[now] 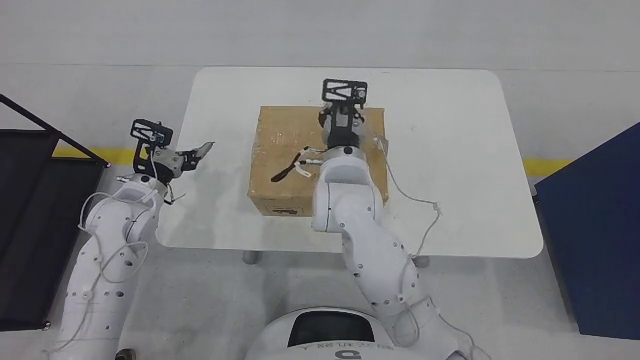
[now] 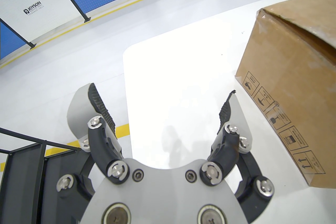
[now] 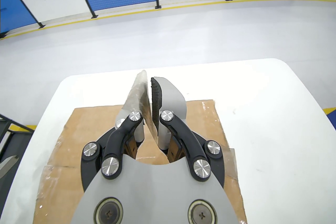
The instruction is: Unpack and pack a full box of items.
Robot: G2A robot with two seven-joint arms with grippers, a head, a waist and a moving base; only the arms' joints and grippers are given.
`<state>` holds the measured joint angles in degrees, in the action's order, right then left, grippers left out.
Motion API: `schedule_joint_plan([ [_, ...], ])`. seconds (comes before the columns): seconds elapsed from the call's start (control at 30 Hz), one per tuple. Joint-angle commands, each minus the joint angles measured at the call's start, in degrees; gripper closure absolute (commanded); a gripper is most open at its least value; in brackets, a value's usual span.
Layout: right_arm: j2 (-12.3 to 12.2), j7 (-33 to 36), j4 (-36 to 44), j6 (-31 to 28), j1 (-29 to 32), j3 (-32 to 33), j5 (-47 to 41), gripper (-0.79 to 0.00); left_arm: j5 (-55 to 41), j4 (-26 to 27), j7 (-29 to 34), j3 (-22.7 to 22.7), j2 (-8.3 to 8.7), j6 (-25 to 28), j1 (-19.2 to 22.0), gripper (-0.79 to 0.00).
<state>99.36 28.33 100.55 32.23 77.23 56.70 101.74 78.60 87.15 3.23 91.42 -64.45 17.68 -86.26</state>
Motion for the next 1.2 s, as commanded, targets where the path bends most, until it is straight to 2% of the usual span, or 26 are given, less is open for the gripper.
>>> schedule_joint_plan([
  [0.0, -0.46, -0.69, 1.55, -1.21, 0.96, -0.49, -1.11, 0.0, -0.09, 0.04, 0.12, -0.05, 0.0, 0.13, 0.11, -0.785],
  [0.33, -1.7, -0.97, 4.24, -5.34, 2.53, -3.04, -4.84, 0.0, -0.26, -0.18, 0.67, -0.39, 0.01, 0.28, 0.8, -0.785],
  [0.4, -1.4, 0.69, 2.5, -6.49, 0.96, -3.88, -6.08, 0.0, -0.25, -0.21, 0.73, -0.55, 0.0, 0.31, 0.94, -0.785],
  [0.8, 2.22, 5.52, -14.23, -2.76, -10.98, -11.02, -8.5, 0.0, -0.6, -1.06, 0.23, -0.61, 0.03, 0.66, 1.06, -0.785],
  [0.97, 3.7, 6.45, -19.56, -2.57, -14.13, -13.46, -9.73, -0.231, -0.69, -1.77, -0.05, -0.6, 0.05, 0.7, 1.1, -0.785],
  [1.03, 4.33, 6.29, -21.26, -2.27, -15.07, -14.64, -10.03, -0.397, -0.69, -1.87, 0.02, -0.66, 0.06, 0.72, 1.19, -0.785],
  [1.07, 4.65, 6.26, -22.01, -1.98, -15.5, -15.12, -10.17, -0.668, -0.65, -1.81, 0.07, -0.72, 0.06, 0.76, 1.26, -0.785],
  [1.1, 4.95, 6.24, -22.63, -1.78, -15.89, -15.53, -10.42, -0.745, -0.58, -1.67, 0.13, -0.73, 0.06, 0.7, 1.35, -0.785],
  [1.13, 5.24, 6.25, -23.19, -1.66, -16.23, -15.86, -10.73, -0.785, -0.5, -1.49, 0.24, -0.77, 0.07, 0.71, 1.38, -0.785],
  [1.17, 5.52, 6.17, -23.58, -1.56, -16.52, -16.12, -11.17, -0.785, -0.5, -1.27, 0.31, -0.79, 0.07, 0.69, 1.4, -0.785],
])
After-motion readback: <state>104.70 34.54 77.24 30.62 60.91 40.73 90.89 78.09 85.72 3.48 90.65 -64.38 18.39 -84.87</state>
